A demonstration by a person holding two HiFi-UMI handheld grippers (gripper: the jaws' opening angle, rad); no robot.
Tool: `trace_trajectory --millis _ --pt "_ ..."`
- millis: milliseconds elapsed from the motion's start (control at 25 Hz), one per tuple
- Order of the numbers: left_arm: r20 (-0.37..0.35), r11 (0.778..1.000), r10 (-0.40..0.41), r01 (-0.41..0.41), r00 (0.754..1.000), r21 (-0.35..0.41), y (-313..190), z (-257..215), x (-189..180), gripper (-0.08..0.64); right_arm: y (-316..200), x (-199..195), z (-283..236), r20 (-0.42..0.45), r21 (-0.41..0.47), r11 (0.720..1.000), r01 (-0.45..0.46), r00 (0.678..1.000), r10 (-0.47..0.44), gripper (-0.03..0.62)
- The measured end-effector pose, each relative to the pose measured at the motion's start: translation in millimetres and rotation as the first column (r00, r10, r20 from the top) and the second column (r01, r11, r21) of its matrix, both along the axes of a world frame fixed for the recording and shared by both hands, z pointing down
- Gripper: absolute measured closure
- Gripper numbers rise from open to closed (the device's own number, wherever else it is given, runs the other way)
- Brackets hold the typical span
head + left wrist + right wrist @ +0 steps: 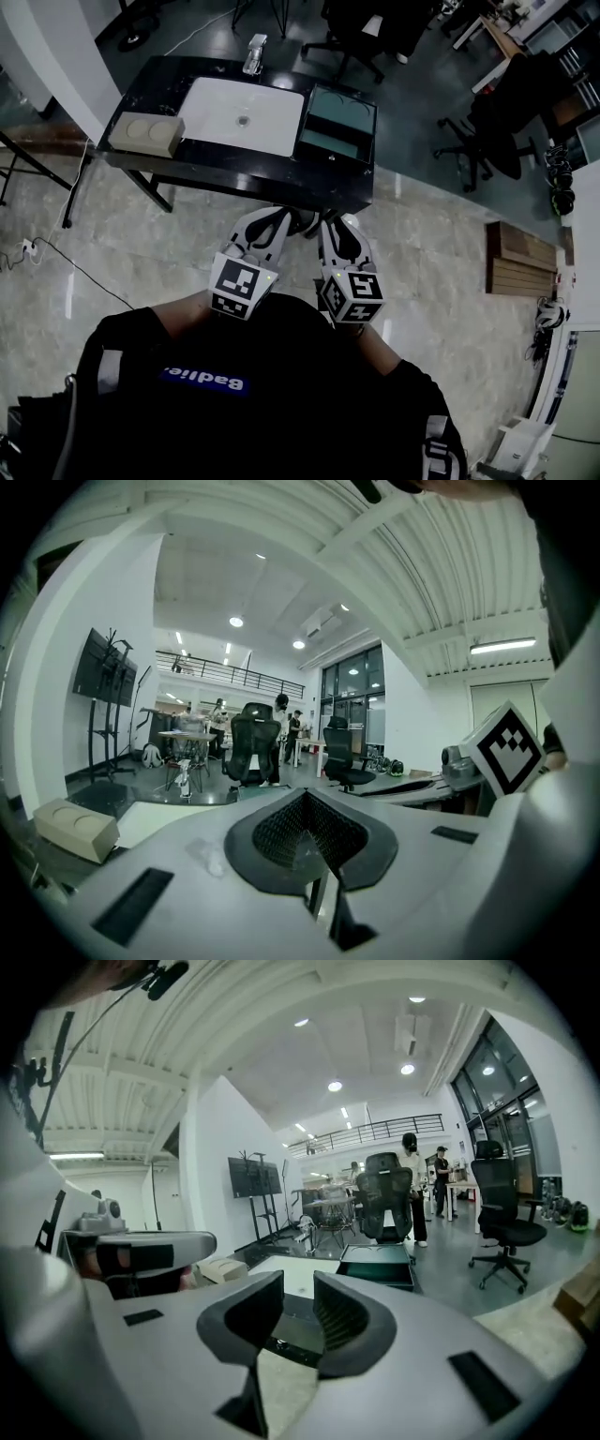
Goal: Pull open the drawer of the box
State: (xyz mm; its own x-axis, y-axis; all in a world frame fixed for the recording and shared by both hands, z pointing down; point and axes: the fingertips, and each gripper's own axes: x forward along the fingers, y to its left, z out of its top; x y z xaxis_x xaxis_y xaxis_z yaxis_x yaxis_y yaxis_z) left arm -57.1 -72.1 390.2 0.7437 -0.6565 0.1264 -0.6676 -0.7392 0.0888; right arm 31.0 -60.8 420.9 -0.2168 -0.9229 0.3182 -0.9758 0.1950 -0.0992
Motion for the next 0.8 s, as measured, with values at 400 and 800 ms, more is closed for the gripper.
trace_trajectory --millis 400,800 --pt "0.036 0.999 -0.027 0.027 0.999 -0.022 55.7 3.6 74.0 0.56 56.6 50.3 -25.4 0.051 0.123 0.987 0.106 0.992 -0.113 0.499" --pt "0.066 0.999 -0.032 0.032 0.997 0.003 96.6 0.5 113.5 0.56 96.4 67.6 -23.3 0.076 0.165 0.967 0.192 0.975 -0.206 0.5"
